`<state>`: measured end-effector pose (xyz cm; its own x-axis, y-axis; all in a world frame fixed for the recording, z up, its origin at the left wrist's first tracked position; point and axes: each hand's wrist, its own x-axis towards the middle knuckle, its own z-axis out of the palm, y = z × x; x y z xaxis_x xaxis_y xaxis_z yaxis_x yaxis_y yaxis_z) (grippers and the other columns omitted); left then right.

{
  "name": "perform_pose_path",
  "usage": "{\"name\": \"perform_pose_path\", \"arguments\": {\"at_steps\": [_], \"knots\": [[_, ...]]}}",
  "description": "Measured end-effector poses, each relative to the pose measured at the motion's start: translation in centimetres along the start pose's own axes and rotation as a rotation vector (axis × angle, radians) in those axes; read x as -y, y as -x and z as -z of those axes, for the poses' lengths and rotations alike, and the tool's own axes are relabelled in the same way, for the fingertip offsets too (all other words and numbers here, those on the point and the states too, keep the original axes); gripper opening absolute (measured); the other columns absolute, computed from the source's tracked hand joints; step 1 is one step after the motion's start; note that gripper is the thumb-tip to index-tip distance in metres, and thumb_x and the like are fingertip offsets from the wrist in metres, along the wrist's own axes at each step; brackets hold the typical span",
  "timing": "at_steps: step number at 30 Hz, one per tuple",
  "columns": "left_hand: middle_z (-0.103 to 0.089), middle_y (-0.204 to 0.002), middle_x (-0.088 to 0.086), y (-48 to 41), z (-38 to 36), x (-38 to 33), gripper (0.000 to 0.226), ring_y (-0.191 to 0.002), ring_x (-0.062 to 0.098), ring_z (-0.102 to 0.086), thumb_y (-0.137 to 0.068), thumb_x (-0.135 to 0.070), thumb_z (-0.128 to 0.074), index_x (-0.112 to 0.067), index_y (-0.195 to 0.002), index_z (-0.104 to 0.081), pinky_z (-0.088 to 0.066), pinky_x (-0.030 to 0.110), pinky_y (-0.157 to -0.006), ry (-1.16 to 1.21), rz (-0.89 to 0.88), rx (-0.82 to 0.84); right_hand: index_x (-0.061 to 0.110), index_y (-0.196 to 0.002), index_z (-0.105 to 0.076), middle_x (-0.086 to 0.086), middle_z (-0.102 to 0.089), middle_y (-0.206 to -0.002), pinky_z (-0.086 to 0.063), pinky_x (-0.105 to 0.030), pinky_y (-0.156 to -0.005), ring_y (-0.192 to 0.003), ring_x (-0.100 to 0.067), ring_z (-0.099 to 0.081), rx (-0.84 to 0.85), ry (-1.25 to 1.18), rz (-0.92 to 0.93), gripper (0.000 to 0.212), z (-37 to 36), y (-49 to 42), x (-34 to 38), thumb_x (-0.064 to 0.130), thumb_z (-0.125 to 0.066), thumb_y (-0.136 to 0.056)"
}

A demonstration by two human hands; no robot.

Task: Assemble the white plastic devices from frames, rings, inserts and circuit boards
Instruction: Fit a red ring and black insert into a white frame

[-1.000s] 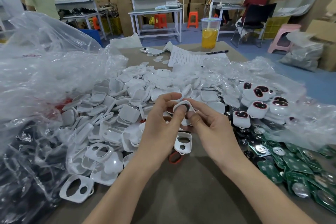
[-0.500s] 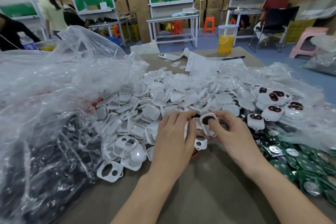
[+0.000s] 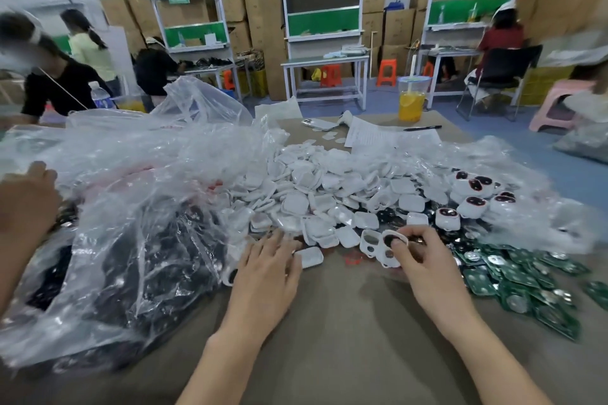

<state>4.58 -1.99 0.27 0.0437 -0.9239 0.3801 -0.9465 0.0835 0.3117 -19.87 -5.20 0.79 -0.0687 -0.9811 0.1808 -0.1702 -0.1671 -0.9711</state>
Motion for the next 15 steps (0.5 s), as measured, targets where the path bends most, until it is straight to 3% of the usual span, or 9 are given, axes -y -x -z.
{"name": "perform_pose_path", "arguments": {"at_steps": [4,6,8,11,13,15], "knots": [[-0.057,-0.134,-0.018,0.2,0.6,-0.2,0.025,-0.132,0.001,-0.044,-0.104,-0.034,-0.049,-0.033,-0.121,-0.068,-0.024,0.009,-0.106,0.175,-0.218,0.058,0.045,-0.086,-0.058,0.007,-0.073,-0.091,-0.06,-0.048,-0.082,-0.085,-0.014,-0.07,-0.032,-0.049,-0.012,0.026,0.1,0.0,0.1,0.022,-0.062,-0.097],[-0.055,-0.131,-0.023,0.0,1.0,-0.3,0.023,-0.122,-0.003,-0.049,-0.105,-0.033,-0.049,-0.034,-0.118,-0.067,-0.034,0.013,-0.1,0.291,-0.203,0.028,0.044,-0.083,-0.057,0.001,-0.071,-0.095,-0.062,-0.041,-0.078,-0.085,-0.011,-0.07,-0.028,-0.055,-0.013,0.028,-0.1,-0.1,0.1,0.02,-0.062,-0.098],[-0.057,-0.117,-0.022,-0.5,1.4,0.0,0.019,-0.105,-0.001,-0.057,-0.103,-0.026,-0.05,-0.028,-0.113,-0.067,-0.045,0.019,-0.088,0.367,-0.144,-0.104,0.044,-0.083,-0.056,0.001,-0.068,-0.096,-0.062,-0.037,-0.075,-0.087,-0.011,-0.07,-0.037,-0.027,-0.009,0.027,-0.1,-0.2,0.1,0.022,-0.062,-0.098],[-0.058,-0.104,-0.014,-2.2,2.4,0.9,0.015,-0.09,0.002,-0.059,-0.102,-0.02,-0.05,-0.021,-0.108,-0.064,-0.052,0.029,-0.079,0.375,-0.018,-0.255,0.033,-0.09,-0.055,0.006,-0.066,-0.097,-0.06,-0.039,-0.075,-0.077,-0.003,-0.065,-0.067,0.033,-0.022,0.013,0.0,-0.3,-0.1,0.025,-0.062,-0.096],[-0.059,-0.104,-0.007,-3.8,3.1,1.7,0.019,-0.095,0.012,-0.06,-0.103,-0.018,-0.048,-0.018,-0.112,-0.064,-0.051,0.035,-0.083,0.303,0.053,-0.198,0.029,-0.09,-0.054,0.005,-0.068,-0.092,-0.053,-0.031,-0.068,-0.067,-0.006,-0.061,-0.09,0.102,-0.028,0.01,0.1,-0.4,-0.3,0.027,-0.063,-0.093],[-0.062,-0.114,0.002,-5.1,3.3,2.7,0.025,-0.111,0.023,-0.056,-0.104,-0.016,-0.045,-0.015,-0.121,-0.064,-0.046,0.037,-0.094,0.127,0.066,-0.036,0.025,-0.088,-0.055,0.003,-0.071,-0.086,-0.044,-0.018,-0.055,-0.063,-0.009,-0.058,-0.112,0.125,-0.022,0.01,0.1,-0.5,-0.4,0.025,-0.065,-0.091]]}}
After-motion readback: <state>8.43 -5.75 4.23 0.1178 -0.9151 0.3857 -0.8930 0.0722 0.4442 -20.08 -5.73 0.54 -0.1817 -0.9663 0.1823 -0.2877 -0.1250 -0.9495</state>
